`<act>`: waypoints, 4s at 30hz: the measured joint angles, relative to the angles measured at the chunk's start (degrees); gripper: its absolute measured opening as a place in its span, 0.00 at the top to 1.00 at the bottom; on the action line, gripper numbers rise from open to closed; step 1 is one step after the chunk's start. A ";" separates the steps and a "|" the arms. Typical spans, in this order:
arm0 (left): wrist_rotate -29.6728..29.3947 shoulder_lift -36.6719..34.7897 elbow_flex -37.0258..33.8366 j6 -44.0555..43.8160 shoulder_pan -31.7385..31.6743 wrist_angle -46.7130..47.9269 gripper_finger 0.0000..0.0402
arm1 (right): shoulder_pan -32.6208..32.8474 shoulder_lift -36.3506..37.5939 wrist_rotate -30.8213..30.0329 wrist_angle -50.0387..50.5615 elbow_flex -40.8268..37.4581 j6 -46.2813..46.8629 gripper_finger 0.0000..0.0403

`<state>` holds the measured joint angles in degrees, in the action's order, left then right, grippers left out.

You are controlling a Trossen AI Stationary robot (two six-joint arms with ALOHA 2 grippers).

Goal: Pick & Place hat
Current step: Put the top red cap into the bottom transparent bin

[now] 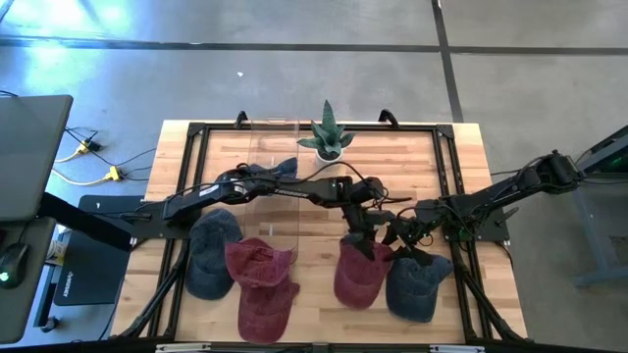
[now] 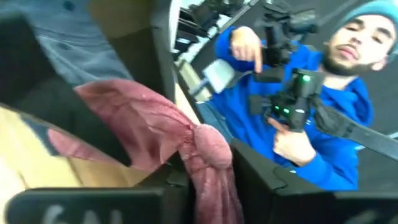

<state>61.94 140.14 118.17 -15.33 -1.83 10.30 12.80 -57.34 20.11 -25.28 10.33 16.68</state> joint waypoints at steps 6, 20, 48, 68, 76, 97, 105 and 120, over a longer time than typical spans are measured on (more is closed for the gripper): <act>7.98 0.00 0.00 -0.21 -0.07 0.19 0.98 | 0.00 1.16 6.23 0.04 0.00 2.49 0.58; -2.75 -11.40 0.00 17.40 -1.33 28.76 1.00 | 8.53 13.05 1.92 4.77 0.11 2.74 0.58; -72.77 -39.77 -0.15 27.43 0.71 69.82 1.00 | 10.25 15.42 -5.82 8.81 0.00 0.82 0.58; -90.72 -40.76 -0.85 11.31 18.05 78.96 1.00 | 10.25 15.41 -6.26 9.18 0.00 0.80 0.58; -93.05 -42.14 -11.87 3.84 22.15 79.22 1.00 | 10.25 15.41 -6.27 9.18 0.00 0.81 0.58; -82.36 -53.29 -37.30 -15.50 36.61 59.05 0.97 | 10.25 15.41 -8.47 7.88 0.00 0.80 0.58; -80.67 -53.20 -40.85 -21.10 39.08 52.37 0.79 | 10.21 15.40 -8.45 7.87 0.00 -0.14 0.58; -84.53 -56.63 -40.92 -20.87 46.94 48.28 0.65 | 10.10 15.40 -10.17 7.91 0.00 -0.23 0.58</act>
<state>-22.59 83.50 77.25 -36.20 45.11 58.58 22.90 -41.94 9.94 -17.37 10.33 16.45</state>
